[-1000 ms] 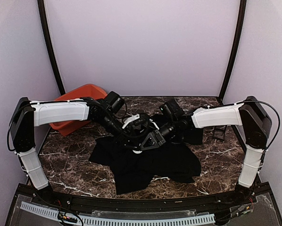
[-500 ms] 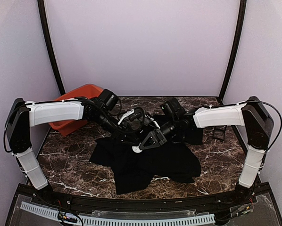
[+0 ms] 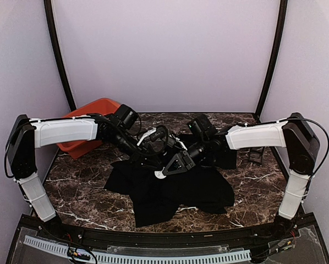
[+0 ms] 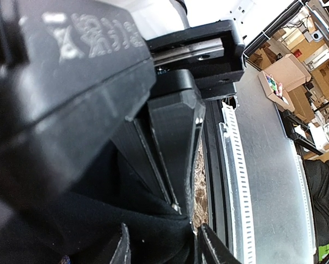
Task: Pin the brooch onto the clothing
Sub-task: Cross the clothing with brooches at the center of the board.
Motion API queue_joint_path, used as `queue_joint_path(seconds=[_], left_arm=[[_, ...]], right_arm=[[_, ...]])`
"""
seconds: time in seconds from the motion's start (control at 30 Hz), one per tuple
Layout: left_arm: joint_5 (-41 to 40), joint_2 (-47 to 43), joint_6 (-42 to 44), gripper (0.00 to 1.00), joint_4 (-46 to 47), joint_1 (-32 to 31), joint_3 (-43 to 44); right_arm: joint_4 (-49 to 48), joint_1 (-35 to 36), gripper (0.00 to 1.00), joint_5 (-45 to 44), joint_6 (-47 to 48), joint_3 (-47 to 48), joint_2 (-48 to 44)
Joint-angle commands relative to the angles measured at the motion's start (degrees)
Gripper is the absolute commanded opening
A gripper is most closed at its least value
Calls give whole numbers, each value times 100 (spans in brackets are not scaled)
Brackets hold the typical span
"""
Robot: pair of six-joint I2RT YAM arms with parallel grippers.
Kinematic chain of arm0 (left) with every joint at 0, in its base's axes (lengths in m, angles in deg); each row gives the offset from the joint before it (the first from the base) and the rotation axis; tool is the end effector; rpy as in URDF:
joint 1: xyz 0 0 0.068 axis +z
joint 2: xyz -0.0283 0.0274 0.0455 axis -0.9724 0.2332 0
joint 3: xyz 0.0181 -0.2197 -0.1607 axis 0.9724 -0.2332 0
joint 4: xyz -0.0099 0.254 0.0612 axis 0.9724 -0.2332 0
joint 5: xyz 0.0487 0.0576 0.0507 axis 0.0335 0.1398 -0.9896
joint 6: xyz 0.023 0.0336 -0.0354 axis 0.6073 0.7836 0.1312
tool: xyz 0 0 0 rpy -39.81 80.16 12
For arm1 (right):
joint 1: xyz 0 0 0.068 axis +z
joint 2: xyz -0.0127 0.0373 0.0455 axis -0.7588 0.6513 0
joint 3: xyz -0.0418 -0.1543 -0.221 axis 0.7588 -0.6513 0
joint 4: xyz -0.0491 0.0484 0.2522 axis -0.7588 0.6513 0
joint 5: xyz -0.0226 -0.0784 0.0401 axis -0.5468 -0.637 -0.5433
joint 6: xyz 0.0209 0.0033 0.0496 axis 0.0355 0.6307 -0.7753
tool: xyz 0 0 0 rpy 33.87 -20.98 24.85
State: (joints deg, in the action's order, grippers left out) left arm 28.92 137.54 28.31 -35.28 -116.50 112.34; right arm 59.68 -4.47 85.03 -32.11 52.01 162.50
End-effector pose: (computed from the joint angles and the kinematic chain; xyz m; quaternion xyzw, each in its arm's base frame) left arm 0.2667 -0.2608 0.2492 0.5402 0.6679 -0.4685 0.2064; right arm 0.2520 0.2957 0.2085 -0.4354 0.6930 0.5707 0.0674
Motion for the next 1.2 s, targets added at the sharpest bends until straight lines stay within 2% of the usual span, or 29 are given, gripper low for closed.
queue_joint_path(seconds=[0.0,1.17], left_arm=[[-35,-13,37,40,-89,-17,-65],[302,57,13,41,169,-62,-233]], right_arm=[[-184,7,0,218,81,-1,-210],[98,-2,0,182,194,207,-87]])
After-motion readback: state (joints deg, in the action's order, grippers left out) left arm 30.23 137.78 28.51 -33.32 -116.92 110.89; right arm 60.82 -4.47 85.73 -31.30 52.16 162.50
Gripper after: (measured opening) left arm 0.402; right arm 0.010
